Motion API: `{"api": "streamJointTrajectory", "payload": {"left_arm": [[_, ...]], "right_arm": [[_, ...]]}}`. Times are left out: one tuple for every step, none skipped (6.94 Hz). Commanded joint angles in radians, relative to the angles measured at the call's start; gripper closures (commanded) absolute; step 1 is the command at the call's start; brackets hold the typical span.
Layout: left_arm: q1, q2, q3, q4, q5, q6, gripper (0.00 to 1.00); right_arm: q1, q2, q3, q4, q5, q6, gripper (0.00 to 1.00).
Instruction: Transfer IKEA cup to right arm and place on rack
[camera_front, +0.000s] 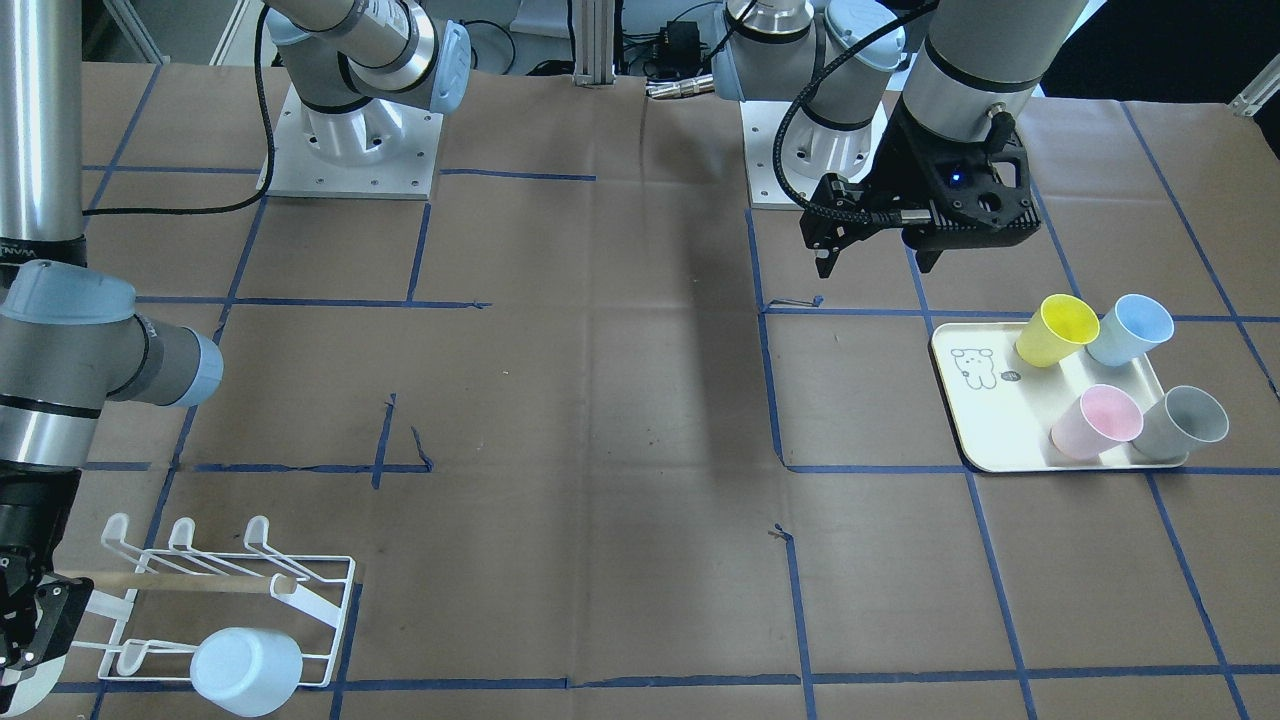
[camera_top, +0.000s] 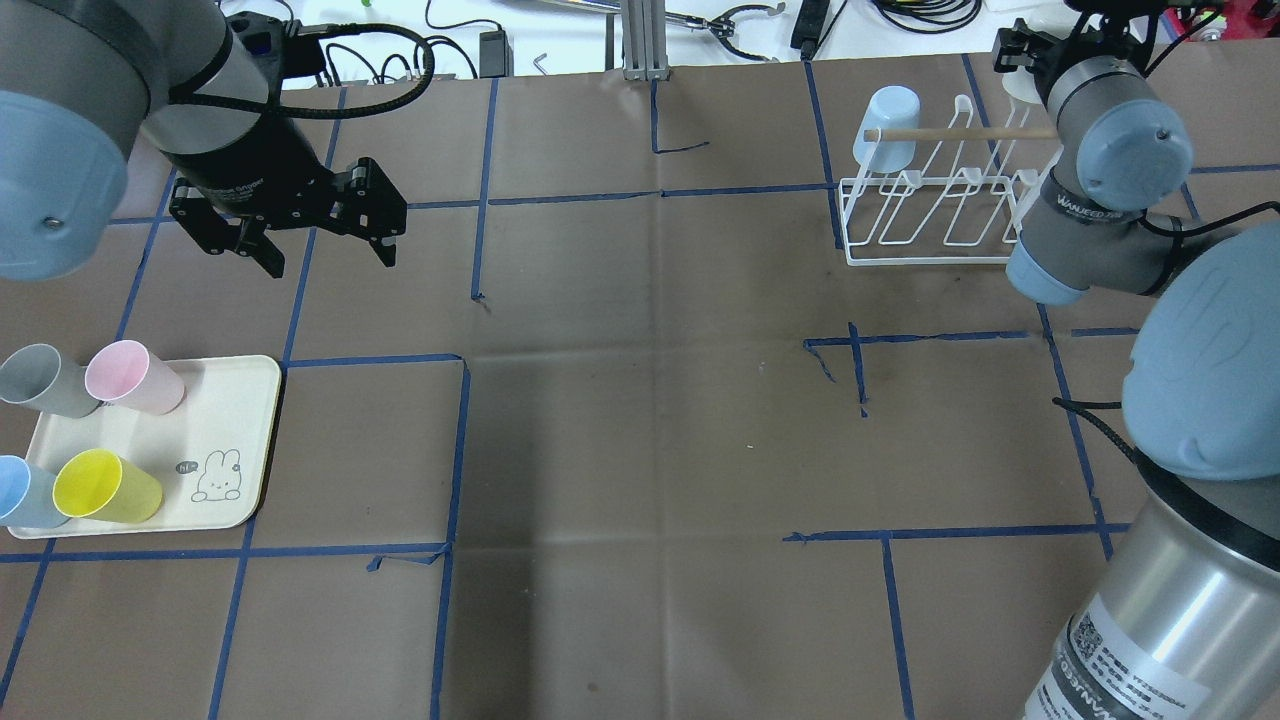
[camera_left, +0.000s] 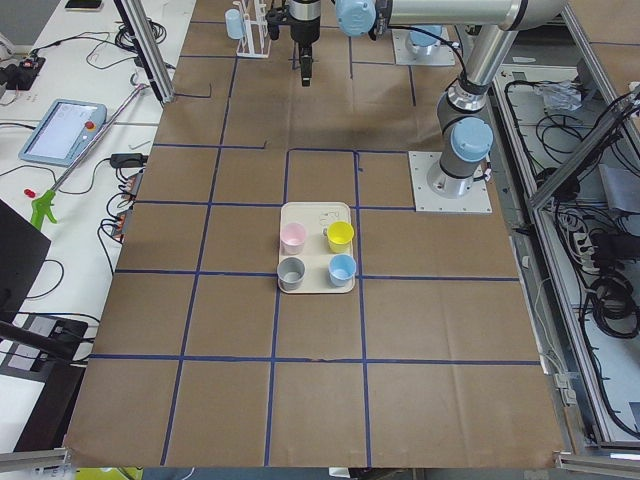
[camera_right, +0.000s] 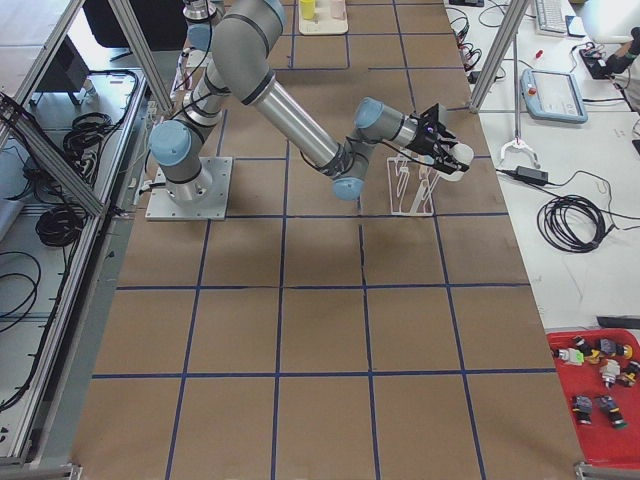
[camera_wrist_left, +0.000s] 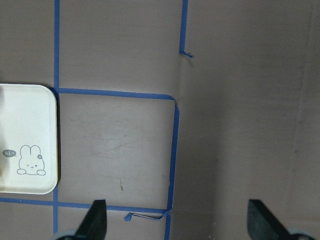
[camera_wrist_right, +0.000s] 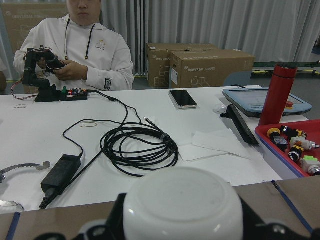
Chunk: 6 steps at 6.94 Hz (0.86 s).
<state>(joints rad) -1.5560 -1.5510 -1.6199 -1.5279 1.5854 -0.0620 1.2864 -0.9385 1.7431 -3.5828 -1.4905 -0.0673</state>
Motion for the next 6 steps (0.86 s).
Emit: {"api": "streamJointTrajectory", "payload": {"left_arm": [[-0.001, -0.004, 0.0, 0.0, -0.001, -0.001, 0.0], [-0.001, -0.004, 0.0, 0.0, -0.001, -0.001, 0.0], [-0.001, -0.004, 0.0, 0.0, -0.001, -0.001, 0.0], [-0.001, -0.004, 0.0, 0.0, 0.001, -0.001, 0.0], [-0.001, -0.006, 0.0, 0.002, 0.001, -0.001, 0.0], [-0.001, -0.006, 0.0, 0.0, -0.001, -0.001, 0.0]], "right_arm": [[0.001, 0.001, 0.039, -0.004, 0.003, 0.001, 0.91], [0.001, 0.001, 0.048, -0.004, 0.003, 0.001, 0.9], [0.001, 0.0, 0.046, -0.007, 0.003, -0.005, 0.63], [0.002, -0.005, 0.039, -0.051, 0.003, -0.003, 0.02], [0.004, -0.006, 0.041, -0.044, 0.0, 0.0, 0.0], [0.007, -0.011, 0.041, -0.037, 0.015, 0.0, 0.0]]}}
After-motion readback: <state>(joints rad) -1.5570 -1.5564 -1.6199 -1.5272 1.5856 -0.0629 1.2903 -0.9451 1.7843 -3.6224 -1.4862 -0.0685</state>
